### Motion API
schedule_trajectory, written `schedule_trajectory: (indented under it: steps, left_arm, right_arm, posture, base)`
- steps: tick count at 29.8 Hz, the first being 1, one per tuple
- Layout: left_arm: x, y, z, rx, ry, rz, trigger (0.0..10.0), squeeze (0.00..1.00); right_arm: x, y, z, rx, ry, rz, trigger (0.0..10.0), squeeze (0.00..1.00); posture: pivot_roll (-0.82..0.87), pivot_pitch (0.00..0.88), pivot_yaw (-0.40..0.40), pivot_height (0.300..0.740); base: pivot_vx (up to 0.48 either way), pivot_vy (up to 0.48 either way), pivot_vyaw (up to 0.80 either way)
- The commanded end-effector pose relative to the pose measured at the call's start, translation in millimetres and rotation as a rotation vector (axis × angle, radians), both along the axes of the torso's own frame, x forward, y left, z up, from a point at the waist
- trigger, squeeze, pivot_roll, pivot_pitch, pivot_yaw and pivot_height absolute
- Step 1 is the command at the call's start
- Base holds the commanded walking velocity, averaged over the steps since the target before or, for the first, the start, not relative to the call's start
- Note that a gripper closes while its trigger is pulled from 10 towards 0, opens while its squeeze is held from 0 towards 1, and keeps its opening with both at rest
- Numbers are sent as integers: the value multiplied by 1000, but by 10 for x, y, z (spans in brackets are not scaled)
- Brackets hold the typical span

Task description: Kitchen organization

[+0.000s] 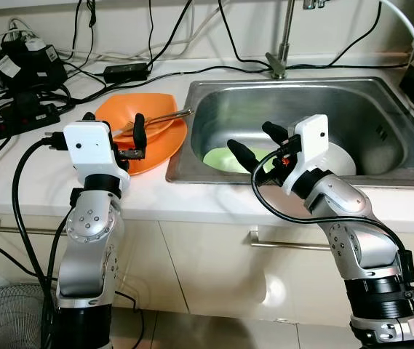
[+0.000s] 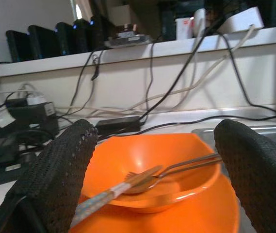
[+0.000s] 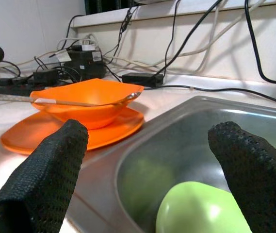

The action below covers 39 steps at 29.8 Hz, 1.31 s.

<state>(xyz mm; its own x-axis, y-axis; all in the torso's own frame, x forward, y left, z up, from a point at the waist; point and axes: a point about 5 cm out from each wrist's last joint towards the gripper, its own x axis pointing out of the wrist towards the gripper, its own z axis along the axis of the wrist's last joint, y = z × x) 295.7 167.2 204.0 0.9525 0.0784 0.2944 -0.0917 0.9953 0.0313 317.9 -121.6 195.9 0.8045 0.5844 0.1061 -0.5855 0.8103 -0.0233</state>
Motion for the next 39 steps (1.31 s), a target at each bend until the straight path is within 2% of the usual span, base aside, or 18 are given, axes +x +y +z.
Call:
schedule_trajectory:
  steps: [1,8,11,12,15,17,19,27,35,36,37,39]
  left_arm:
    - [4,65,19,7,2,44,10000,0]
    - [-15,261,50,12,-12,168,10000,0]
    - [-2,340,-17,-38,28,204,10000,0]
    - [19,373,-95,-98,70,209,10000,0]
    - [64,340,-148,-163,97,161,10000,0]
    - [118,256,-168,-193,117,80,10000,0]
    - [170,215,-190,-221,132,51,10000,0]
    - [249,231,-229,-303,137,62,10000,0]
    - [168,294,-126,-235,61,144,10000,0]
    - [141,316,-113,-215,48,167,10000,0]
    - [60,344,-24,-142,-10,202,10000,0]
    - [24,326,48,-103,-49,197,10000,0]
  right_arm:
    - [10,42,98,15,-39,9,10000,0]
    - [-3,75,128,37,-49,28,10000,0]
    - [-22,100,131,40,-52,52,10000,0]
    - [-52,132,135,38,-53,91,10000,0]
    - [-119,186,142,28,-51,173,10000,0]
    - [-165,213,120,-11,-33,230,10000,0]
    - [-179,202,78,-52,-23,235,10000,0]
    - [-186,189,76,-39,-31,214,10000,0]
    - [-184,175,102,-35,-50,197,10000,0]
    - [-182,168,111,-30,-55,193,10000,0]
    - [-167,147,140,-15,-66,178,10000,0]
    - [-160,137,151,-10,-71,171,10000,0]
  posture:
    - [-68,0,102,740]
    - [-63,0,103,740]
    - [-61,0,106,740]
    - [-62,0,108,740]
    - [-63,0,107,740]
    - [-65,0,107,740]
    - [-71,0,108,740]
    - [-79,0,114,740]
    - [-79,0,117,740]
    - [-80,0,116,740]
    - [-80,0,112,740]
    - [-79,0,110,740]
  base:
    - [0,0,0]
    - [0,0,0]
    - [0,0,0]
    - [0,0,0]
    - [0,0,0]
    - [0,0,0]
    - [0,0,0]
    - [0,0,0]
    - [0,0,0]
    - [0,0,0]
    - [0,0,0]
    - [0,0,0]
